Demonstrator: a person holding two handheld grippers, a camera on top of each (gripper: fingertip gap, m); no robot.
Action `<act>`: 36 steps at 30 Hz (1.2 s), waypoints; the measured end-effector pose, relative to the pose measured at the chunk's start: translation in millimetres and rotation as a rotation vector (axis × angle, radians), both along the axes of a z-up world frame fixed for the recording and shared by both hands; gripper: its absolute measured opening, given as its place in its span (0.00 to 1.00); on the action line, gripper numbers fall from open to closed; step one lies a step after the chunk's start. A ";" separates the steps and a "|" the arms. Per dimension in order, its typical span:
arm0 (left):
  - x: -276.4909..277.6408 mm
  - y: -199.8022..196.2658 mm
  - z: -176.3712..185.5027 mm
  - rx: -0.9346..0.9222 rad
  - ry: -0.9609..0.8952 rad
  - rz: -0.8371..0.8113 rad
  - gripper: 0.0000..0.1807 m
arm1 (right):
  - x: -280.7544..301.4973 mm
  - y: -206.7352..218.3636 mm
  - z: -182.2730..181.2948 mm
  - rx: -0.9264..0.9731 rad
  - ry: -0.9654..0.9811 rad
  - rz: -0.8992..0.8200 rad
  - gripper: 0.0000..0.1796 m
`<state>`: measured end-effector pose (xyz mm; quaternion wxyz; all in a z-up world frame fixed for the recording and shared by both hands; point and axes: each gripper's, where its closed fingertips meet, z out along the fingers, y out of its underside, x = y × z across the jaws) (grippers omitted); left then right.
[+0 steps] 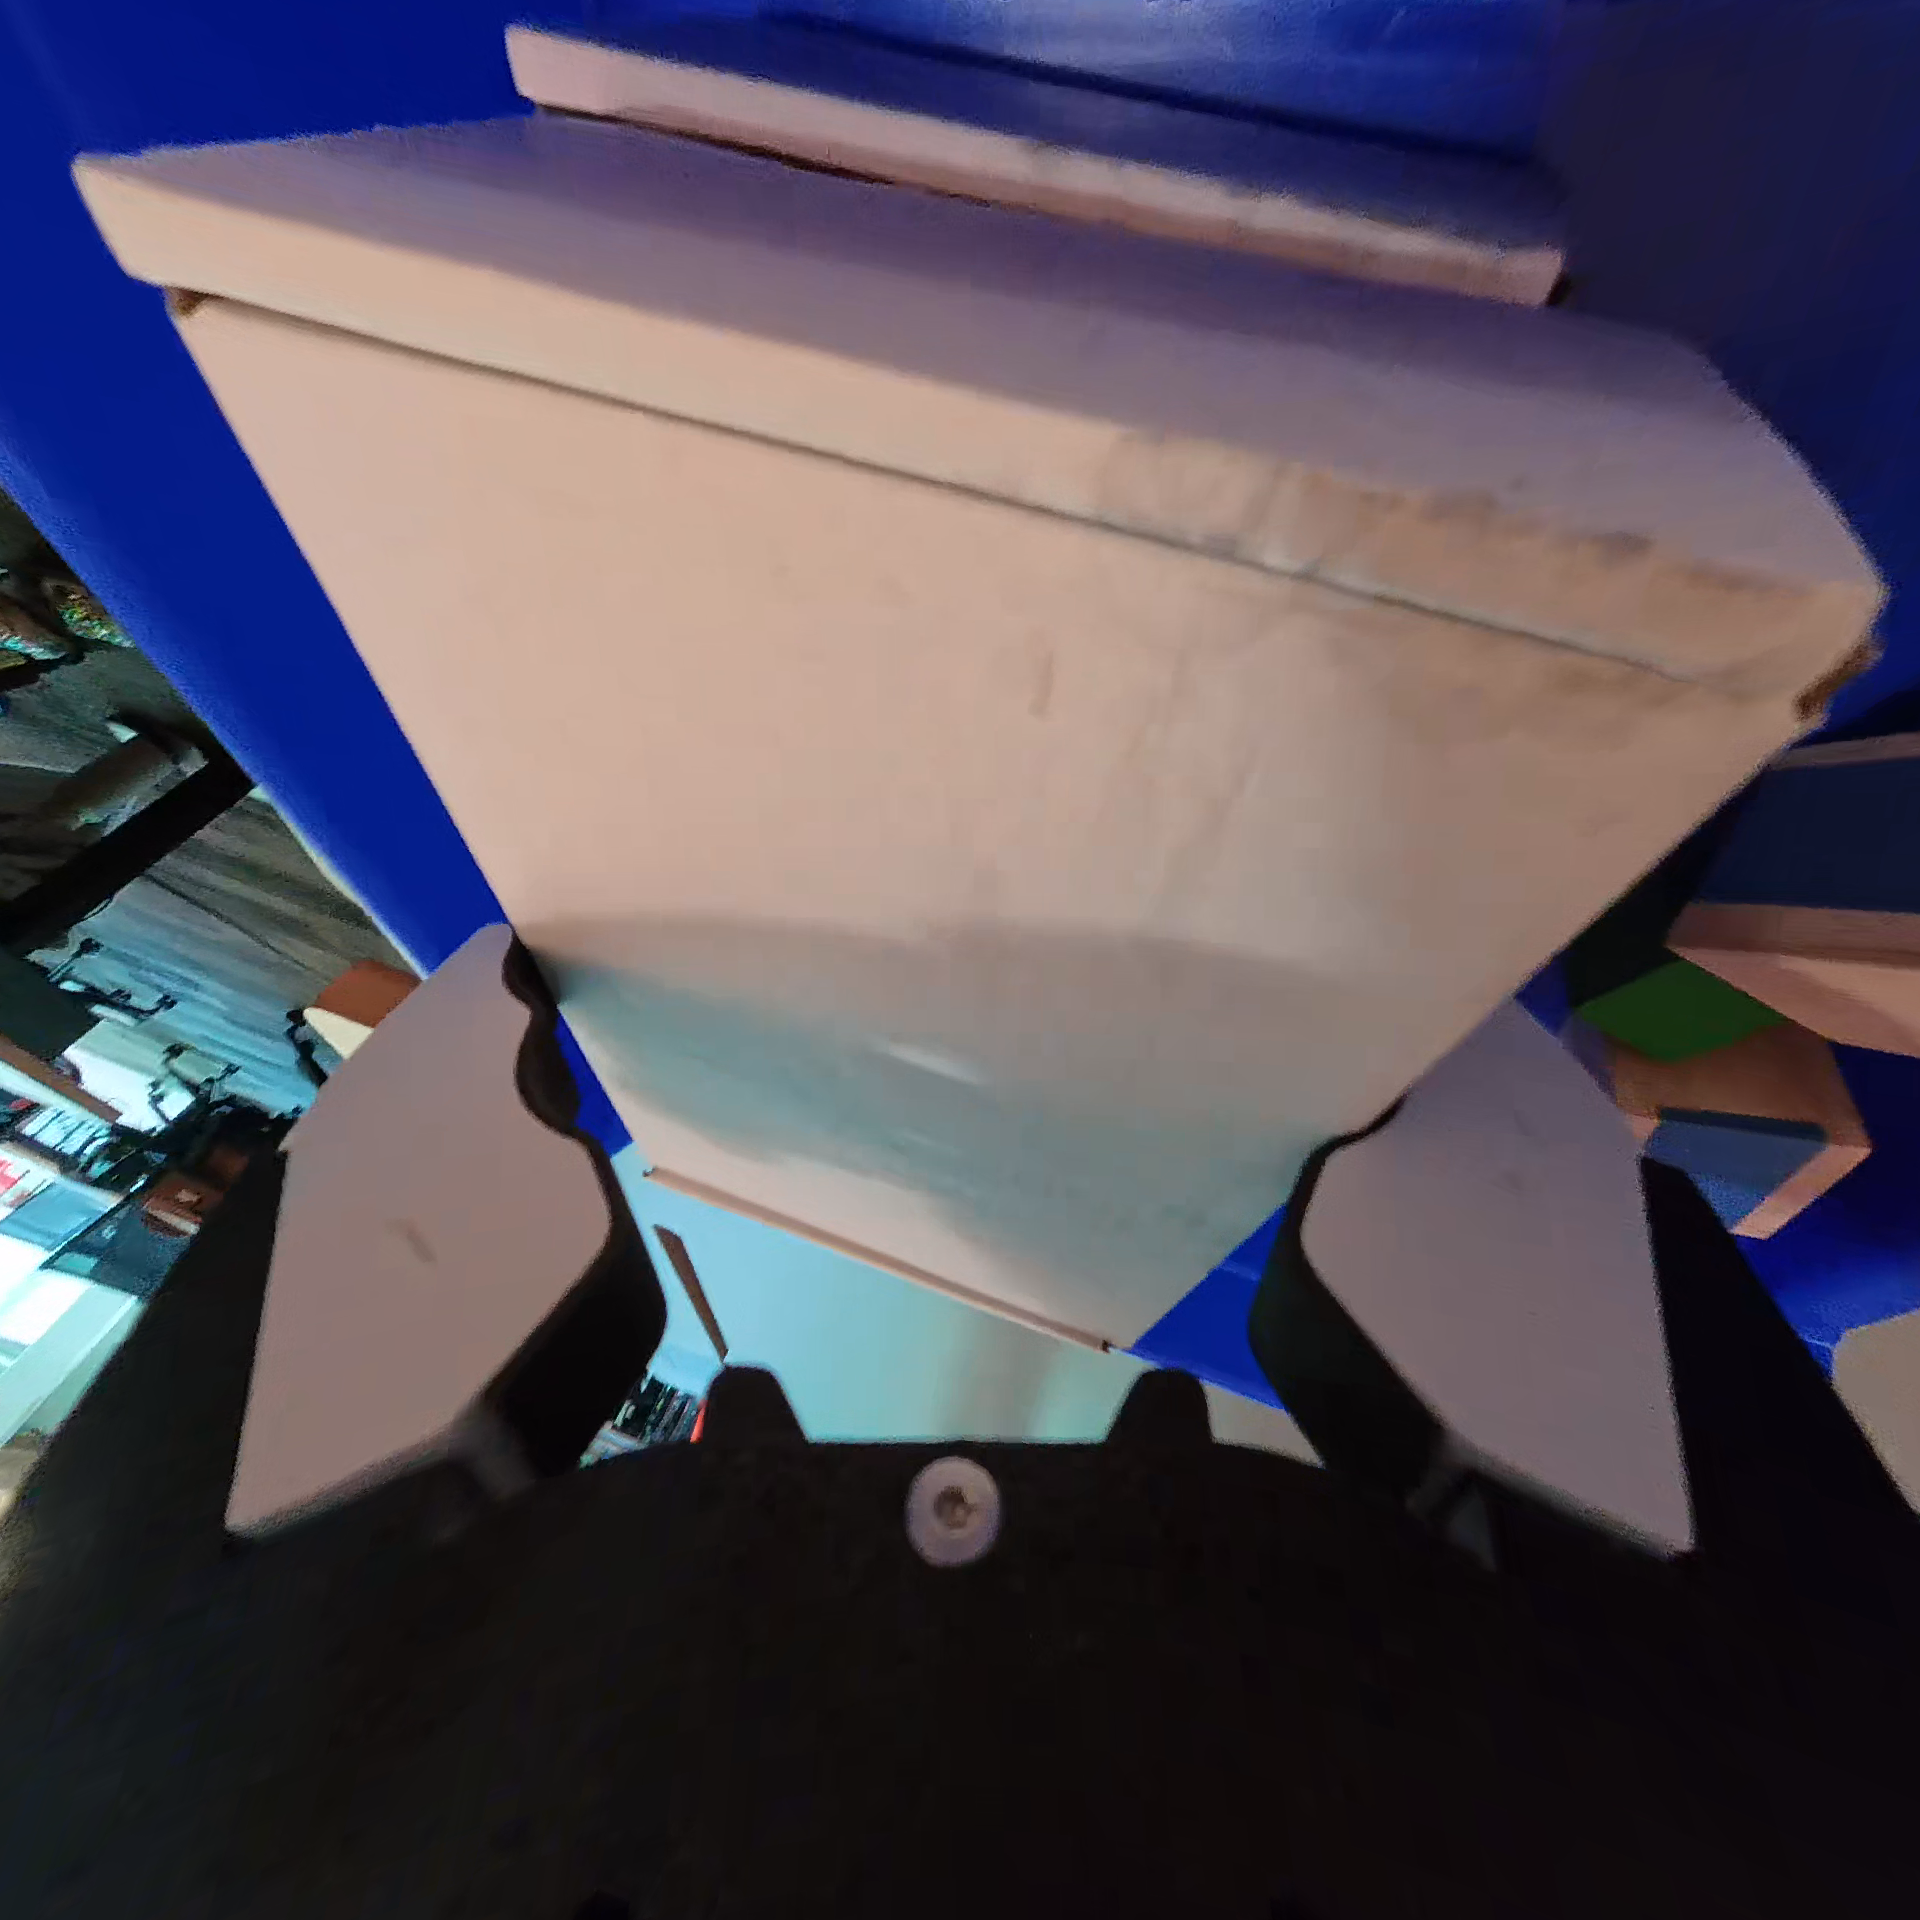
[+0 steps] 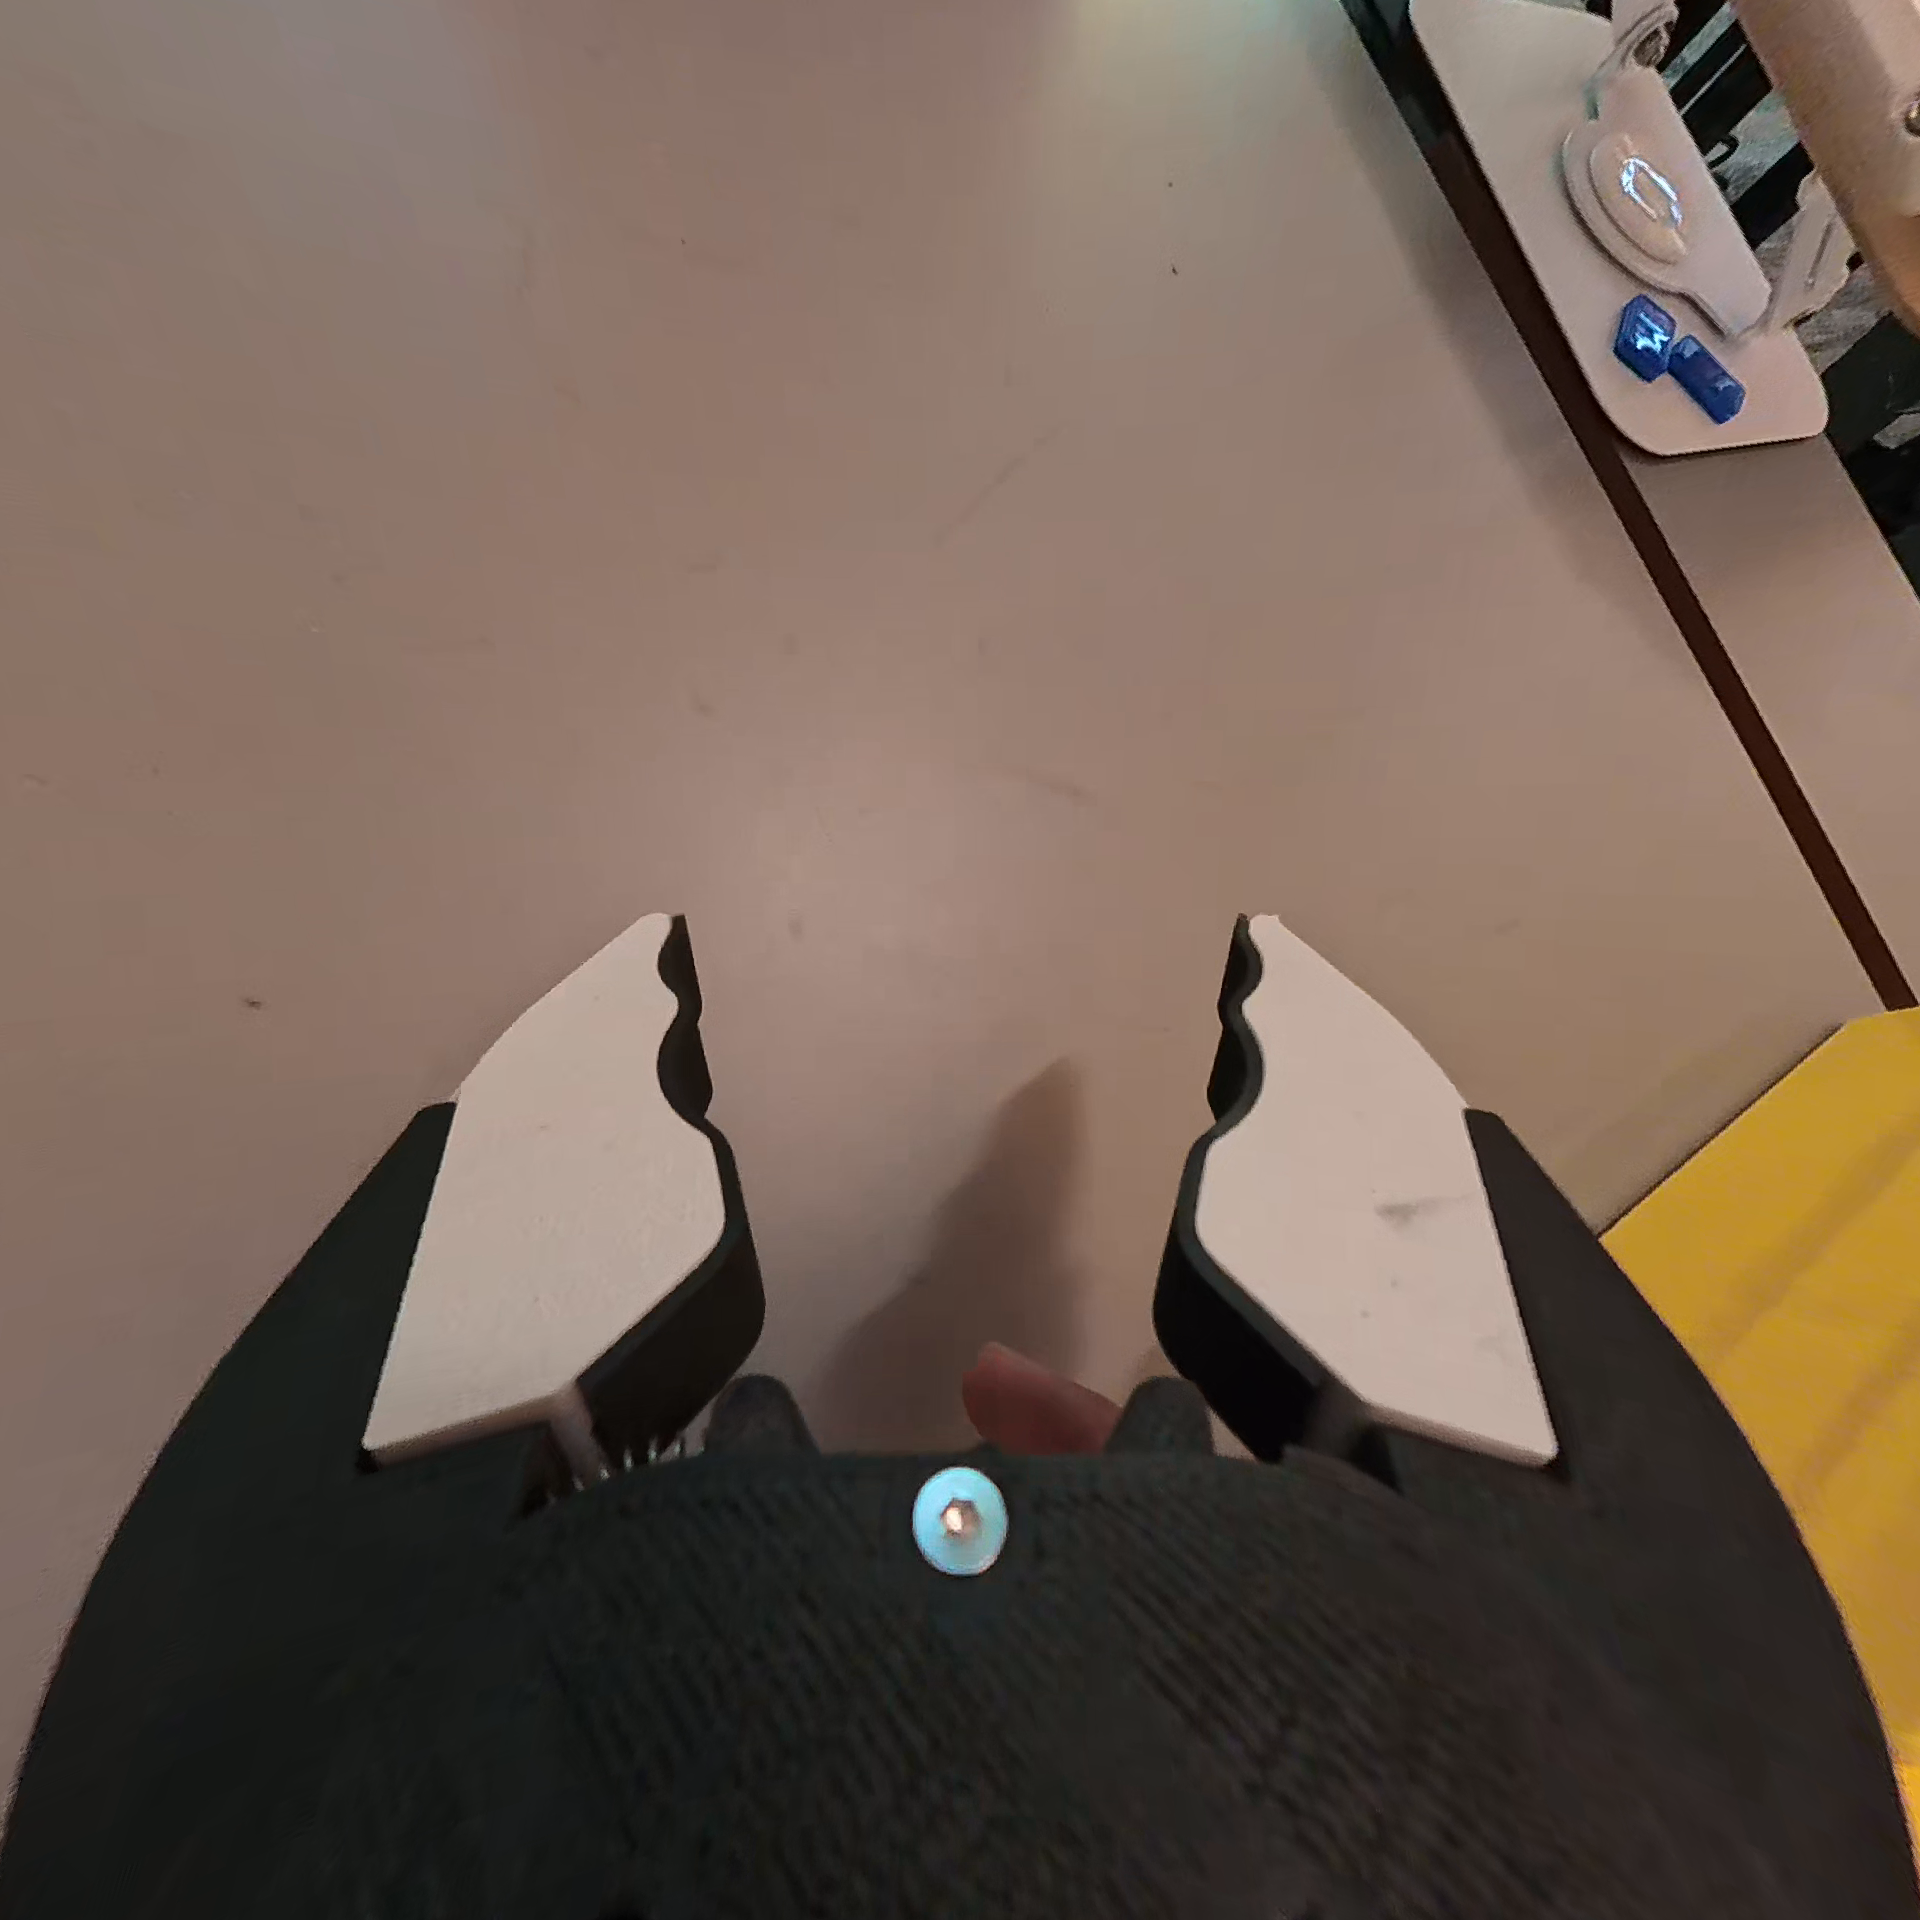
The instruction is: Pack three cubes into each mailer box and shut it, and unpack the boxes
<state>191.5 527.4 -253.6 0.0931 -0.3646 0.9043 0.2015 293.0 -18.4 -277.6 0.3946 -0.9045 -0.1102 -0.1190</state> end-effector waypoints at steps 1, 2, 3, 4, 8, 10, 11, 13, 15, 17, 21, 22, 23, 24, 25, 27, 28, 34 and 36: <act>-1.3 0.9 1.6 0.022 0.001 -0.005 0.79 | 0.9 -1.5 -1.2 -0.009 -0.007 -0.005 0.53; -2.9 0.2 3.4 0.034 0.003 -0.010 0.79 | 1.8 -3.2 -1.7 -0.018 -0.016 -0.008 0.53; -4.8 -2.5 5.6 0.034 0.005 -0.009 0.78 | 2.8 -5.1 -1.7 -0.023 -0.025 -0.011 0.53; -6.1 -6.3 8.8 0.027 0.002 -0.002 0.78 | 4.2 -6.7 -0.8 -0.024 -0.034 -0.016 0.53; 0.2 -20.3 43.7 0.028 -0.090 -0.013 0.49 | 6.5 -9.3 7.3 -0.005 -0.045 -0.033 0.53; 9.4 -26.7 72.3 0.031 -0.191 0.001 0.29 | 4.2 -6.9 13.4 0.023 -0.044 -0.028 0.52; 15.2 -33.3 84.1 0.007 -0.257 0.018 0.27 | 2.8 -5.2 16.0 0.036 -0.041 -0.024 0.51; 17.1 -43.8 95.4 -0.018 -0.311 0.049 0.25 | -0.5 -1.8 19.5 0.054 -0.034 -0.014 0.51; 0.6 -52.4 90.8 -0.042 -0.234 0.092 0.32 | -4.3 -0.3 23.1 0.057 -0.042 -0.003 0.51; -6.9 -53.9 88.6 -0.020 -0.232 0.078 0.42 | -8.6 -0.9 27.8 0.065 -0.058 0.015 0.51; -5.7 -64.2 85.1 -0.078 -0.315 0.052 0.49 | -11.2 -5.9 37.4 0.093 -0.067 0.023 0.51; -2.5 -66.4 84.8 -0.100 -0.343 0.052 0.51 | -10.6 -7.4 38.9 0.097 -0.067 0.020 0.51; 2.5 -66.1 86.0 -0.105 -0.378 0.048 0.54 | -9.7 -9.0 39.4 0.095 -0.067 0.016 0.51; 7.0 -64.1 87.1 -0.098 -0.405 0.044 0.56 | -8.5 -10.5 39.4 0.092 -0.071 0.012 0.51; 10.4 -62.1 87.0 -0.093 -0.420 0.041 0.56 | -7.0 -11.7 39.0 0.088 -0.075 0.008 0.51; 13.6 -59.7 81.2 -0.110 -0.405 0.042 0.57 | -4.9 -12.9 37.1 0.080 -0.076 0.003 0.51; 15.5 -57.1 77.2 -0.115 -0.398 0.047 0.57 | -4.3 -13.0 35.6 0.078 -0.073 0.002 0.51; 32.7 -34.6 57.9 -0.175 -0.404 0.083 0.57 | -4.0 -11.5 17.3 0.043 -0.023 0.012 0.52; 39.5 -26.5 57.8 -0.200 -0.414 0.090 0.58 | -3.2 -12.5 9.7 0.020 -0.006 0.012 0.52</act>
